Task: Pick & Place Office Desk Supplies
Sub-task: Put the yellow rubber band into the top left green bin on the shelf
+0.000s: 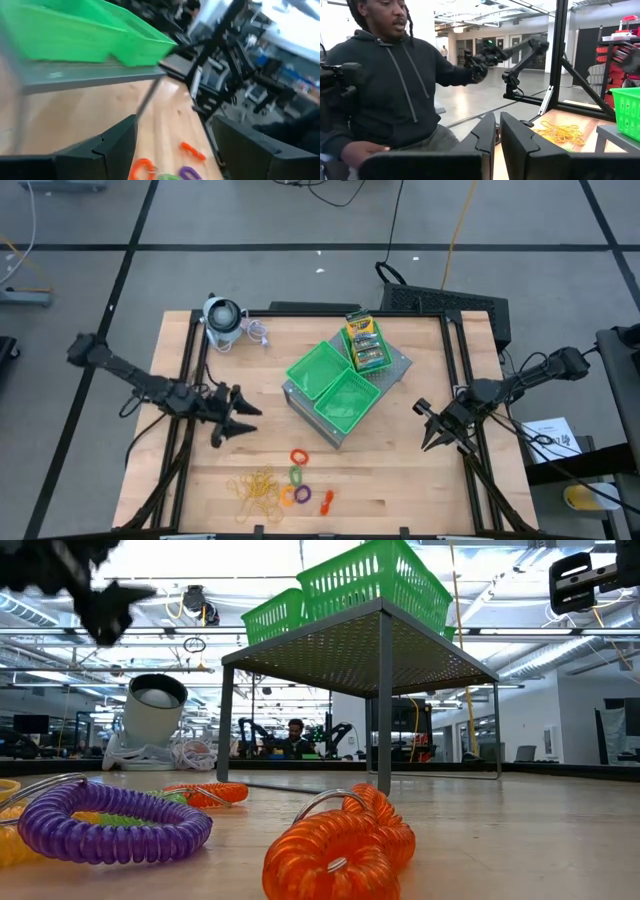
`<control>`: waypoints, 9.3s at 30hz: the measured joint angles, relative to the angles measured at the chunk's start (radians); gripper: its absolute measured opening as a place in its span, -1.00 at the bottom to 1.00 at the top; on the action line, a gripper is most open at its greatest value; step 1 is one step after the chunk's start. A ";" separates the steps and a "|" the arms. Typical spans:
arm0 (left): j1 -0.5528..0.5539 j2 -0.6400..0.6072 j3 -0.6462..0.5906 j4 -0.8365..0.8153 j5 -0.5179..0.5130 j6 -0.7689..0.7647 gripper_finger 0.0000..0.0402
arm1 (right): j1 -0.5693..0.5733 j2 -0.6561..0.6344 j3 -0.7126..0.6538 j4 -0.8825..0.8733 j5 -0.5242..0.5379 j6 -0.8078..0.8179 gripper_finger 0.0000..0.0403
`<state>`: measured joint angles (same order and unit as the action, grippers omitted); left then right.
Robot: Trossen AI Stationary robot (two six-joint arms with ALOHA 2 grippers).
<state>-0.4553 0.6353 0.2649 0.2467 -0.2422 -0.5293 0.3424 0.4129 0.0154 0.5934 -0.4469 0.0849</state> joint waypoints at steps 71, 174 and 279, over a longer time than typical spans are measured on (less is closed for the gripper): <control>-0.155 0.863 0.678 -0.670 -0.054 -0.480 -0.96 | 0.000 0.000 0.000 0.000 0.000 0.000 -0.91; -0.163 0.518 0.679 -0.401 -0.374 0.402 0.19 | 0.000 0.000 0.000 0.000 0.000 0.000 -0.94; -0.258 1.084 0.681 -0.861 0.238 -1.437 -0.47 | 0.000 0.000 0.000 0.000 0.000 0.000 -0.92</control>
<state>-0.7130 1.7189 0.9455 -0.6141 -0.0040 -1.9667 0.3420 0.4133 0.0153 0.5933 -0.4469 0.0850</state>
